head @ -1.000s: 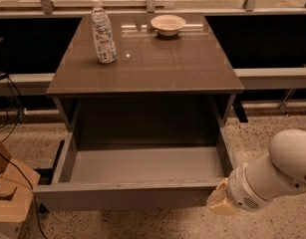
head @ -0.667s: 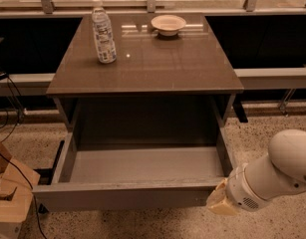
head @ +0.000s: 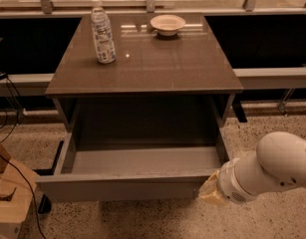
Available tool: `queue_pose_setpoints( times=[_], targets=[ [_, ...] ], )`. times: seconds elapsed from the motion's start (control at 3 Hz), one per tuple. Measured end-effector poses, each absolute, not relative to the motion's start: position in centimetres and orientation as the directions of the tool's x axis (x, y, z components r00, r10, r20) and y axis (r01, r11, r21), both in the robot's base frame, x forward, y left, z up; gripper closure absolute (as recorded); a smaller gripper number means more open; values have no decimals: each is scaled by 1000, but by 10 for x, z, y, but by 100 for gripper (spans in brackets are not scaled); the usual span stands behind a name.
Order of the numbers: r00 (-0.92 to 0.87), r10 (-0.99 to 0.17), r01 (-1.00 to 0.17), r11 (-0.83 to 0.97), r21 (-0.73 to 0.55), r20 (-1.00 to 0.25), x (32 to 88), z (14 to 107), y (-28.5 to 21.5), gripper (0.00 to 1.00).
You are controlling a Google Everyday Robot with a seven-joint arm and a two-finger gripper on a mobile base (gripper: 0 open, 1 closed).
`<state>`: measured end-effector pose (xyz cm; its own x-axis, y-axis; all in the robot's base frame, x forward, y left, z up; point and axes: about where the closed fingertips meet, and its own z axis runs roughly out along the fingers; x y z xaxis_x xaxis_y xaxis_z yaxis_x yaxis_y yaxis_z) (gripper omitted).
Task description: Close top drawer
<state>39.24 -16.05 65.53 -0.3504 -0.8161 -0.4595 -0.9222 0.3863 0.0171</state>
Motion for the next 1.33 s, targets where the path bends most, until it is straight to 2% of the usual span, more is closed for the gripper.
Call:
queue_pose_setpoints(
  times=[0.33, 0.67, 1.0, 1.33],
  targets=[
    [-299, -817, -926, 373, -57, -493, 434, 654, -148, 100],
    [-299, -817, -926, 373, -57, -493, 432, 654, -148, 100],
    [-231, -811, -924, 356, -140, -538, 496, 659, -137, 100],
    [-231, -811, -924, 356, -140, -538, 495, 659, -138, 100]
  ],
)
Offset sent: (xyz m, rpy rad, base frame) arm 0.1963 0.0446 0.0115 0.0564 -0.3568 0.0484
